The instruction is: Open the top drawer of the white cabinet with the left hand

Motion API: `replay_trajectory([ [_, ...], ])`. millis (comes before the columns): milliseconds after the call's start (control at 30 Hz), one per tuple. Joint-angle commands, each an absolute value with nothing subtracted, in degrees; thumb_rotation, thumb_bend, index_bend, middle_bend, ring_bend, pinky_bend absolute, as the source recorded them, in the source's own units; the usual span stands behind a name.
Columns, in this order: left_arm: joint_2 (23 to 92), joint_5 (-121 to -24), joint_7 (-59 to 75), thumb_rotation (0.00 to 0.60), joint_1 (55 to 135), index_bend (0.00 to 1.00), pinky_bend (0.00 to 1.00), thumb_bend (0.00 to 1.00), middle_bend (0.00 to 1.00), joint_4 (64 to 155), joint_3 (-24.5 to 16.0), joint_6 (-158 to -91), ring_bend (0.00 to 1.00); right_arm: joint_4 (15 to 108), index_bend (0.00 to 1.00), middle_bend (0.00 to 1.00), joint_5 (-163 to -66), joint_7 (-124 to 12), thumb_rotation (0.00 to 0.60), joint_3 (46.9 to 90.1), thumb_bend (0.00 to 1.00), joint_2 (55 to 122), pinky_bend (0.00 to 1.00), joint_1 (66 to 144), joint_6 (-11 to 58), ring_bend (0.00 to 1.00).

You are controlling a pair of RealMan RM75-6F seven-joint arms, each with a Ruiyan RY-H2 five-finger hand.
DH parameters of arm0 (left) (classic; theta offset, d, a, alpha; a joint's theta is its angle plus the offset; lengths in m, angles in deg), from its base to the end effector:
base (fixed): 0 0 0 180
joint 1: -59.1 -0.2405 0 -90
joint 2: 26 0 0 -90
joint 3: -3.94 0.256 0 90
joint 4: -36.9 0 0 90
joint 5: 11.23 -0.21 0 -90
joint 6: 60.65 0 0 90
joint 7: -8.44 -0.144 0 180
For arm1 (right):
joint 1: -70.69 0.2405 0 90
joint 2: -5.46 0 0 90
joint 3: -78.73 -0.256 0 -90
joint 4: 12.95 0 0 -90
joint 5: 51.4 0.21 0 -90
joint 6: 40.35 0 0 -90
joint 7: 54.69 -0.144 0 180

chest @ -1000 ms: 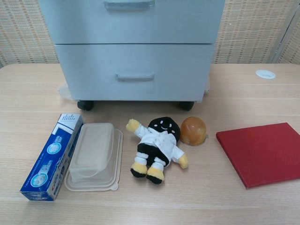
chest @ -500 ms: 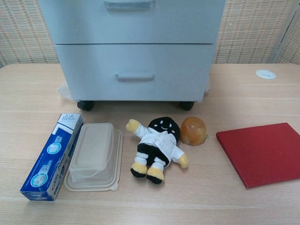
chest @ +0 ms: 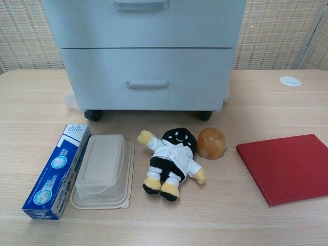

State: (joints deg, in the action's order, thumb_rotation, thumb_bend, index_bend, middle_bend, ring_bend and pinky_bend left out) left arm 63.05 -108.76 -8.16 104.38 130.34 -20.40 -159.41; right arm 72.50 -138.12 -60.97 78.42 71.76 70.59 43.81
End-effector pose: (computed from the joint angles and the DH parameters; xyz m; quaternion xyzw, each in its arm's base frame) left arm -0.0144 0.3065 0.1324 -0.4698 -0.0749 -0.7853 0.3962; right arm -0.3479 -0.1436 0.1501 0.5820 -0.4360 0.3557 0.5870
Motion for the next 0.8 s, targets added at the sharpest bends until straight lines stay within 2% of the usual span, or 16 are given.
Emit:
replay_trajectory([
  [33, 63.06, -108.99, -8.08, 0.6, 104.15, 0.61, 1.0, 0.32, 1.0, 130.49, -20.23, -159.5, 1.0, 72.6, 0.32, 0.42, -138.07, -60.85, 0.6, 78.45, 0.32, 71.73, 0.33, 70.54, 43.81, 0.35],
  [600, 62.47, -112.11, -7.78, 0.6, 102.22, 0.61, 1.0, 0.33, 1.0, 132.51, -19.24, -161.05, 1.0, 73.19, 0.32, 0.42, -138.16, -60.24, 0.6, 78.5, 0.32, 71.67, 0.33, 70.57, 43.76, 0.35],
  [800, 60.24, -113.94, -5.76, 0.6, 99.51, 0.6, 1.0, 0.33, 1.0, 135.78, -16.9, -162.22, 0.97, 73.36, 0.32, 0.42, -138.23, -60.17, 0.6, 78.45, 0.32, 71.63, 0.33, 70.62, 43.81, 0.35],
])
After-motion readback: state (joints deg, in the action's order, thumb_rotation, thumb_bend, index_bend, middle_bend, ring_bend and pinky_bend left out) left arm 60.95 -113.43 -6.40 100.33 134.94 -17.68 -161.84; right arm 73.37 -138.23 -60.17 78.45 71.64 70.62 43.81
